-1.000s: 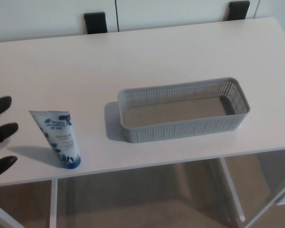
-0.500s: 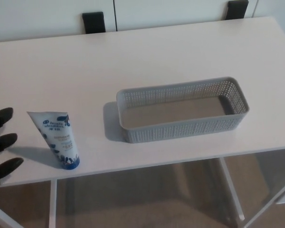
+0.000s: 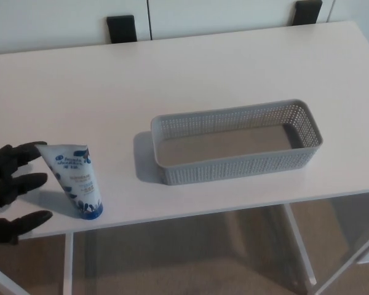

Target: The robot walks towards a table in front, picks a shampoo with left hand and puts it in a small grey container

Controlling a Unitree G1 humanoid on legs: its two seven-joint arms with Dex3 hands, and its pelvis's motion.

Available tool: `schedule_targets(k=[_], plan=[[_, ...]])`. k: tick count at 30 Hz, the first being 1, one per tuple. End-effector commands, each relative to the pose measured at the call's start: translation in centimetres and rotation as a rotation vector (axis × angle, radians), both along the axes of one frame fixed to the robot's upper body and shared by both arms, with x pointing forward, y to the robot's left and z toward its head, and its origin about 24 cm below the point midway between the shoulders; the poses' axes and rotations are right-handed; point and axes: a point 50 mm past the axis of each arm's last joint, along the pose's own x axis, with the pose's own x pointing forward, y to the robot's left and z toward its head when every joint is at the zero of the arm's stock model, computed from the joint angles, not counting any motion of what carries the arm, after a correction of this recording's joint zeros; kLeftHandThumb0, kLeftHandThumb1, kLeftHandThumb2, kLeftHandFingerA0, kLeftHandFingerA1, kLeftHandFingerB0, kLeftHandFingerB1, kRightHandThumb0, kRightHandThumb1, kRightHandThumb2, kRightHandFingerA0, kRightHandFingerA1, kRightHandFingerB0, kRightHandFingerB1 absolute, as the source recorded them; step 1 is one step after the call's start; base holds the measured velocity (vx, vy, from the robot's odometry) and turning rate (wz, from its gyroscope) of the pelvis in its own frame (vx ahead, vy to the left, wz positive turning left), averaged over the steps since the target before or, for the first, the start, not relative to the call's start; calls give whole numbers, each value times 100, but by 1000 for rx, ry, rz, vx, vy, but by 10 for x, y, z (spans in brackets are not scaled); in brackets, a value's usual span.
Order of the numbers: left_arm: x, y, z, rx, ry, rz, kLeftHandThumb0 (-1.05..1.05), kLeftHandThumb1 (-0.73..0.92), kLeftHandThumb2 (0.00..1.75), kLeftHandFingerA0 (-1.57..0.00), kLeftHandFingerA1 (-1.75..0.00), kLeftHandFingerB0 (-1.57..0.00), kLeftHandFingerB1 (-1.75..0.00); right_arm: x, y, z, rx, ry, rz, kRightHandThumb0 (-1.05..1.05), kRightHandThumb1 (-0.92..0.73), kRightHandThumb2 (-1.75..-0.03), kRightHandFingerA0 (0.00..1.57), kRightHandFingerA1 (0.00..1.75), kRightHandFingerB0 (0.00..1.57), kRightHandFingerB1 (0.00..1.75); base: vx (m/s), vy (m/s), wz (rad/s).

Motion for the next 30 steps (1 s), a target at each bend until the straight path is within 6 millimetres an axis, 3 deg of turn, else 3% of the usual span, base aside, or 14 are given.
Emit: schedule_targets(k=[1, 6, 9, 11, 12, 15, 18, 19, 21, 22, 26, 27, 29, 30], plan=[[-2, -4, 0, 1, 8, -16, -56, 35, 73, -2, -60, 0, -45, 0, -5, 3, -5, -8, -10, -28, -67, -59, 75, 48, 57, 42, 0, 0, 0], [1, -10, 1, 10, -6, -25, -50, 47, 55, -2, -67, 0, -49, 3, -5, 3, -8, -13, -13, -29, -66, -59, 77, 49, 58, 42, 0, 0, 0], [4, -17, 1, -1, 1, -4, -60, 37, 74, -4, -62, -2, -42, 2, -6, 4, -12, -17, -10, -28, -66, -59, 75, 47, 58, 42, 0, 0, 0], [8, -23, 2, 7, 13, 37, -64, 48, 55, -7, -67, 0, -49, 2, -6, 4, -12, -22, -13, -27, -66, -59, 74, 47, 58, 42, 0, 0, 0], [17, -29, 1, -2, 40, 88, -64, 40, 81, -9, -62, -2, -28, 4, -5, 3, -13, -25, -14, -28, -65, -59, 77, 48, 59, 42, 0, 0, 0], [31, -39, -3, -51, 94, 137, -60, 38, 79, -21, -67, 0, -27, 5, -4, 3, -7, -29, -13, -29, -65, -59, 76, 48, 58, 42, 0, 0, 0], [47, -51, -9, -65, 145, 197, -66, 46, 57, -24, -68, 0, -32, 4, -1, 2, 1, -43, -14, -30, -65, -59, 76, 48, 58, 42, 0, 0, 0], [56, -58, -12, -62, 165, 220, -68, 43, 59, -38, -69, 0, -32, 4, 0, 2, 4, -55, -12, -28, -66, -59, 76, 49, 58, 43, 0, 0, 0], [74, -71, -19, -51, 212, 239, -65, 32, 67, -110, -83, -3, -45, 4, 2, 2, 2, -57, 1, -29, -66, -59, 77, 49, 59, 42, 0, 0, 0], [78, -75, -19, -49, 219, 234, -59, 31, 65, -129, -85, -14, -49, 4, 2, 2, 2, -59, 3, -30, -66, -59, 78, 49, 59, 42, 0, 0, 0], [95, -95, -18, -33, 226, 204, -32, 36, 51, -157, -83, -37, -49, 13, 0, 4, 3, -81, 1, -29, -65, -59, 76, 48, 58, 42, 0, 0, 0], [97, -105, -16, 12, 207, 154, -23, 49, 54, -157, -105, -58, -51, 16, -1, 5, 6, -93, -10, -27, -66, -59, 75, 49, 58, 43, 0, 0, 0], [98, -113, -17, -7, 209, 113, -15, 54, 62, -157, -108, -71, -55, 20, -3, 6, 6, -106, -14, -26, -67, -59, 75, 49, 58, 43, 0, 0, 0], [97, -114, -19, -62, 235, 79, -7, 50, 82, -157, -104, -94, -60, 21, -3, 7, 4, -107, -5, -25, -67, -60, 75, 49, 57, 43, 0, 0, 0]])
